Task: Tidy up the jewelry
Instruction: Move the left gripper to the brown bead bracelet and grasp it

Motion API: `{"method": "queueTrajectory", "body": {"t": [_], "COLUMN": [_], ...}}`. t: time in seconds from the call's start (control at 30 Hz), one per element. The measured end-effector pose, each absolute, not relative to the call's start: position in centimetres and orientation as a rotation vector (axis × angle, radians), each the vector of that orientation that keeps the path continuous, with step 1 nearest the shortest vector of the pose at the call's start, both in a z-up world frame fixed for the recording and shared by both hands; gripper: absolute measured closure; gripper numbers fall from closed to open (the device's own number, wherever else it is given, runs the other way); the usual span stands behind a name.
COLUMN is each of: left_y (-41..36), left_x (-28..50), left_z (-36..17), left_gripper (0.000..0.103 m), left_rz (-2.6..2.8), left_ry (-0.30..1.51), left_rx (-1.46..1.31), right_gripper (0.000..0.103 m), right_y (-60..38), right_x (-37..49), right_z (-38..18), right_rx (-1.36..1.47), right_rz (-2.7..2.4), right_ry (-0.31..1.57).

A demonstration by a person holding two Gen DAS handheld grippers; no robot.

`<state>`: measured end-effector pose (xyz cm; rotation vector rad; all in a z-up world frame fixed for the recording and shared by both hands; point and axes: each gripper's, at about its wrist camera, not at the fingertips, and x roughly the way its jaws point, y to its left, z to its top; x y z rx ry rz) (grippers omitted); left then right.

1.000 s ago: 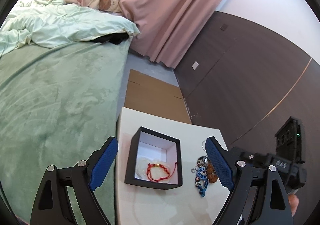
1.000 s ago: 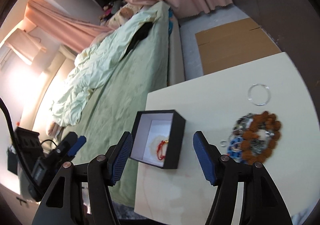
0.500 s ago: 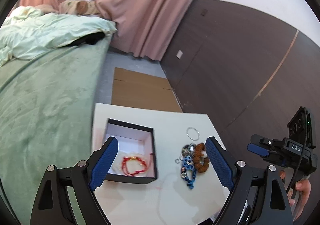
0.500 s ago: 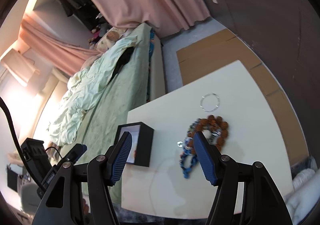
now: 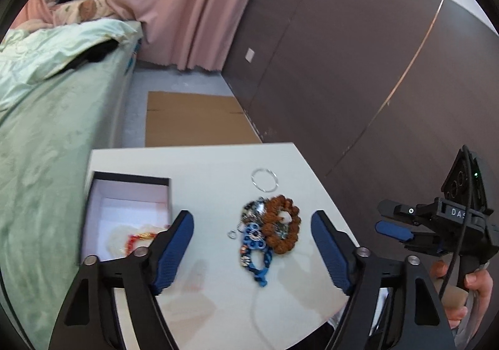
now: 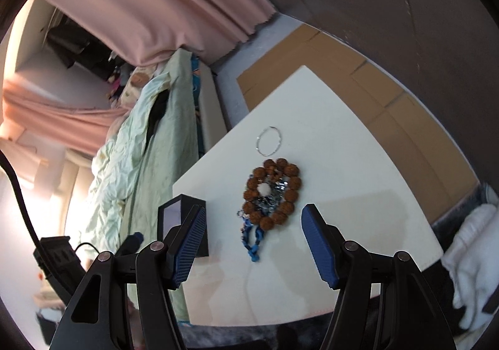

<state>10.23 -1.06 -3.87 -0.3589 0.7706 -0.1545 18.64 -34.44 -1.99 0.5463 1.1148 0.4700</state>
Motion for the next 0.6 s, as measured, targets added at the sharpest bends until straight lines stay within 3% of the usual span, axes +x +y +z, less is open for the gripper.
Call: {"method": "queueTrajectory", "body": {"t": [0.33,0.6], "left_y": [-4.8,-6.9], "left_x": [14.0,17.0], "left_z": [-7.1,-10.0], "left_gripper": [0.046,0.049], "left_rz": [-0.184,-0.189], "left_ry": [0.873,0.966], "left_rx": [-0.305,-0.256], "right_gripper": [0.039,0.039], "right_y": [-36.0,-35.9], "right_x": [20.4,22.1], "right_z": [-3.5,-4.5], "right_rx": [0.626,0.618], "right_rz": [0.444,0.434], "right_ry": [1.144,1.175]}}
